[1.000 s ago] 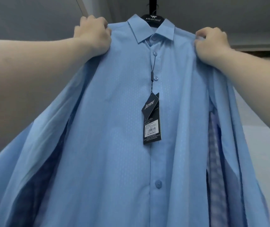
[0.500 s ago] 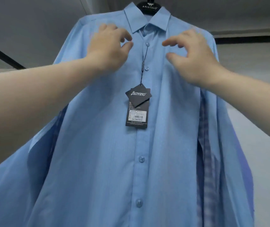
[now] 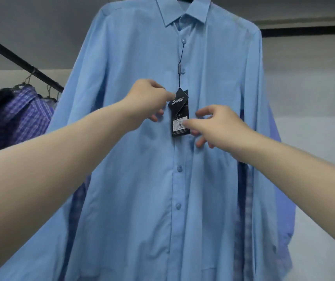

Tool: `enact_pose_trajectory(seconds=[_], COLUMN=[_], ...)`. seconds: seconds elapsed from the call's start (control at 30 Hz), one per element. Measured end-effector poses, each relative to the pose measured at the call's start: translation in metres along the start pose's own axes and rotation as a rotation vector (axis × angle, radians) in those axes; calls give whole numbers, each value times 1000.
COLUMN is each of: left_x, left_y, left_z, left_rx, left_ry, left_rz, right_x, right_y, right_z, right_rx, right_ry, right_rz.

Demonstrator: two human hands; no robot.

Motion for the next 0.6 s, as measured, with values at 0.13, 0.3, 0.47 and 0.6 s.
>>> enact_pose_trajectory(seconds=[0.13,0.3,0.47,0.6], left_x=[15,27,34,33], left_y=[-12,-16,-21,-28], left_z=[-13,-20,-24,-28], left_rx=[38,39,69,120], left_ry=[98,147,162,183], left_rz=[-54,-204,-326,-492], right_x=[-20,-34,-36,-33], right_y=[-16,-26,-26,-27], right_z=[-8,-10,-11,-12], right_rx=[98,150,138,153], right_ry=[-70,-124,-109,-96], right_rz=[188,372,366,453])
Point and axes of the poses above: each hand's wrist, its own z-axis towards the middle knuckle, its own y-axis out of the back of the hand, x = y × z, the point moved 6 cm from there along z, towards the middle knuckle, and after that the axes turned 8 degrees about -y, right-handed, at the moved point
